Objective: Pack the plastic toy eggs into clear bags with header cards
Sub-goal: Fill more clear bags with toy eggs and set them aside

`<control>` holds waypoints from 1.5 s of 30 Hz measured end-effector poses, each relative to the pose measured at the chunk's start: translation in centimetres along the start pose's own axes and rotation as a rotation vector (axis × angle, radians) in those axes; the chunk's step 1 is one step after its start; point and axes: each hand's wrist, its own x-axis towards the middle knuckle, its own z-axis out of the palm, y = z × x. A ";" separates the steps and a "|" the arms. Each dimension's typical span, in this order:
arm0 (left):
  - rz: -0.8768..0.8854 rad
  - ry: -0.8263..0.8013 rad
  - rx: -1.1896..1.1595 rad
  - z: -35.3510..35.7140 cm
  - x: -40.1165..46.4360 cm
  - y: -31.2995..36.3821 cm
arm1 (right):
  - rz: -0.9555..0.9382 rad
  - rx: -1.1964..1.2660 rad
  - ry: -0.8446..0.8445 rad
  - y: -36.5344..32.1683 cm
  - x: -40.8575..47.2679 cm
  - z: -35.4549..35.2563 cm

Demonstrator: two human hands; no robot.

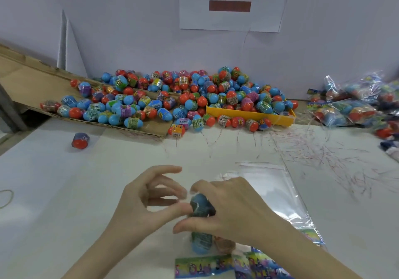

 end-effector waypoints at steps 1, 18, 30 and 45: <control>-0.066 -0.046 -0.070 0.1 0.0 -0.1 | -0.005 0.021 0.027 0.0 -0.1 -0.1; -0.229 -0.172 -0.116 2.2 -0.3 1.5 | 0.327 1.054 -0.268 2.5 -3.8 -3.4; 0.160 -0.030 0.490 6.8 0.6 -0.6 | 0.833 0.845 0.553 12.9 -5.2 -10.2; 0.415 -0.235 0.926 9.0 0.1 -2.3 | 0.446 0.018 0.028 9.3 -7.7 -1.4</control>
